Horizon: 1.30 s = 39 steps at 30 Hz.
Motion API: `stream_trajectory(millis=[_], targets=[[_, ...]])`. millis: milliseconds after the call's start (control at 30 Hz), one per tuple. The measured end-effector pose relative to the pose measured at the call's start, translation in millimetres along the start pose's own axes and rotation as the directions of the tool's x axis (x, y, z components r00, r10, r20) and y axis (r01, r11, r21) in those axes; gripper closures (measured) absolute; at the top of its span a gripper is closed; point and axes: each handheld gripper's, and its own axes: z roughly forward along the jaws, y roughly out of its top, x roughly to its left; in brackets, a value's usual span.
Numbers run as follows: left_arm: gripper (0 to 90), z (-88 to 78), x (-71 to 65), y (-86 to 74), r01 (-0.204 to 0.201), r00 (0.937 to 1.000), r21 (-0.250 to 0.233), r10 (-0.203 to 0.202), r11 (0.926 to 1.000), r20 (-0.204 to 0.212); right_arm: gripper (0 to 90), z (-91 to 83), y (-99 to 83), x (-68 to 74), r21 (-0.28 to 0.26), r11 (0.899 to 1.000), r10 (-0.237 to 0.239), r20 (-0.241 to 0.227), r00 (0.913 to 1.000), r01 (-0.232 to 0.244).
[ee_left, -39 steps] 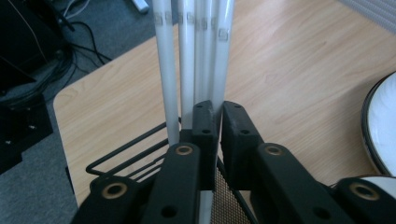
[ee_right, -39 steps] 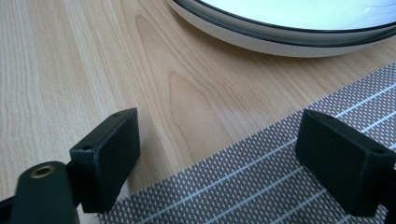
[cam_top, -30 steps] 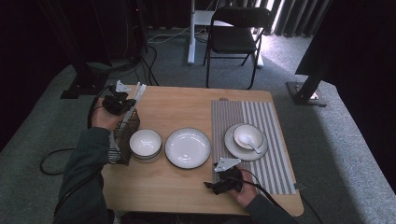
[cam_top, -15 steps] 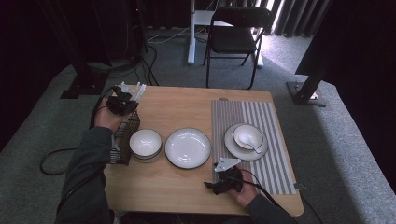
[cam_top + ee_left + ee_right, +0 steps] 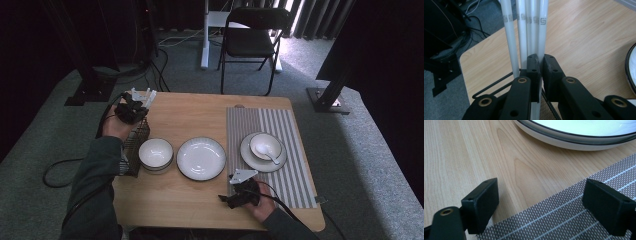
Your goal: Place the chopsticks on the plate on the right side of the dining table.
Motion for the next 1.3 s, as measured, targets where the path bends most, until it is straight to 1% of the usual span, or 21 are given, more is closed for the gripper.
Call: stream_trajectory(millis=[233, 267, 367, 600, 833, 1100, 1300], targets=[[84.5, -5.7, 0.5, 1.8, -0.003, 1.0000, -0.040, 0.003, 0.9992, 0.003, 13.6, 0.0, 0.0, 0.0, 0.000, 1.000, -0.001, 0.000, 1.0000, 0.001], [84.4, -6.8, 0.9, 1.4, 0.005, 1.0000, -0.051, -0.005, 0.9987, 0.005, 13.6, 0.0, 0.0, 0.0, 0.000, 1.000, 0.000, 0.000, 1.0000, 0.000], [84.5, -9.7, 3.2, -0.2, 0.011, 0.9999, -0.069, -0.011, 0.9975, 0.007, 13.5, 0.0, 0.0, 0.0, 0.000, 1.000, 0.000, 0.000, 1.0000, 0.000], [84.7, -16.1, 6.1, -3.5, 0.016, 0.9998, -0.102, -0.015, 0.9947, 0.014, 13.6, 0.0, 0.0, 0.0, 0.000, 1.000, 0.000, 0.000, 1.0000, 0.000], [84.8, -28.0, 8.6, -5.9, 0.027, 0.9996, -0.146, -0.025, 0.9889, 0.015, 13.6, 0.0, 0.0, 0.0, 0.000, 1.000, 0.000, 0.000, 1.0000, 0.000], [84.9, -41.8, 11.1, -9.3, 0.048, 0.9988, -0.192, -0.046, 0.9803, 0.018, 13.6, 0.0, 0.0, 0.0, 0.000, 1.000, 0.000, 0.000, 1.0000, 0.000], [84.9, -50.9, 11.5, -9.2, 0.049, 0.9988, -0.216, -0.047, 0.9752, 0.015, 13.6, 0.0, 0.0, 0.0, 0.000, 1.000, 0.000, 0.000, 1.0000, 0.000]])
